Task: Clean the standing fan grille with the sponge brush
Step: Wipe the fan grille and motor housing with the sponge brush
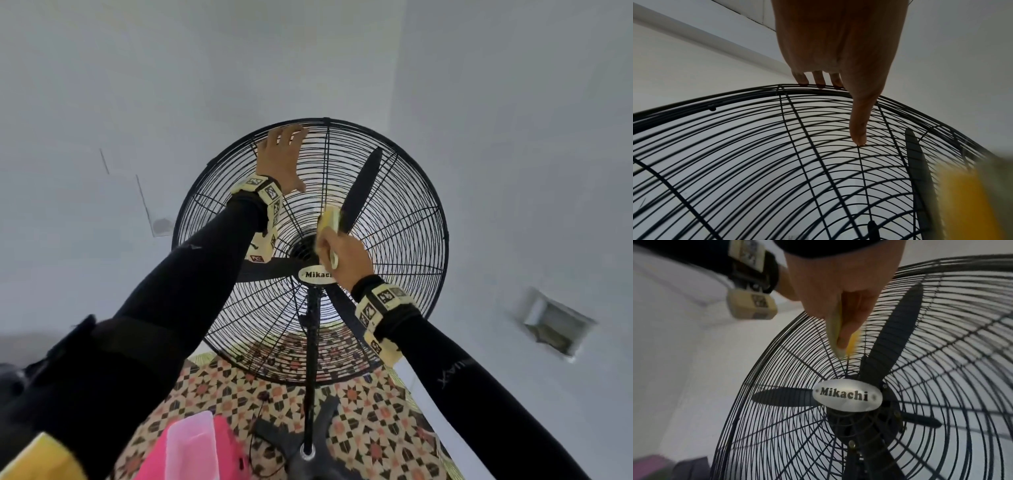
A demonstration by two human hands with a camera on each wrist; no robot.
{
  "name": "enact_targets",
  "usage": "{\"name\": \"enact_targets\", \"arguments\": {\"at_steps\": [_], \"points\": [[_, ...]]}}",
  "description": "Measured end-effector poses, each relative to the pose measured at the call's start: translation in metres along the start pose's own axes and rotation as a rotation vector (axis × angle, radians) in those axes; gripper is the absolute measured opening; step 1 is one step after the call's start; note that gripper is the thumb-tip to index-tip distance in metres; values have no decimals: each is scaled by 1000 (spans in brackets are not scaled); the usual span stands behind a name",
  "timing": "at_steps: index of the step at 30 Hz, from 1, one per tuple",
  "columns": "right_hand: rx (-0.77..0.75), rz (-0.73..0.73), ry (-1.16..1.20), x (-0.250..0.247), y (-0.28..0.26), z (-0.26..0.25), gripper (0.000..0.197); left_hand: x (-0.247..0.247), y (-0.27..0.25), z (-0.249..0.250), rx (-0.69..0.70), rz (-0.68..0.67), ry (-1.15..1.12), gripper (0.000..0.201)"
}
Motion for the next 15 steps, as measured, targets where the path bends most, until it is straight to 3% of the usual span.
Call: {"name": "enact_targets", "arguments": {"at_steps": [2, 3, 8, 10, 13, 15], "points": [[-45, -196, -44, 20, -12, 0, 5, 0, -1, -1, 6, -5, 7, 123], [-54, -211, -52, 21, -16, -1, 3, 2, -1, -1, 13, -14, 15, 122], [-25, 61, 50, -11, -8, -8, 10, 9, -2, 0, 73, -51, 44, 111], [0, 125, 24, -14, -6, -9, 14, 9, -10, -14, 59, -5, -1, 101], [140, 226, -10, -13, -17, 4, 30, 8, -30, -69, -107, 151, -94, 100], [301, 278, -34, -9, -32, 16, 58, 20, -47, -122, -273, 111, -168, 119]]}}
Point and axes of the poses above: each hand's wrist, its own y-axis towards the middle knuckle, its own x-axis out of the palm, z = x × y, the point moved 7 cm from there along y, towards the middle knuckle, and after that the axes turned 3 degrees about -z, right-handed, at the moved point
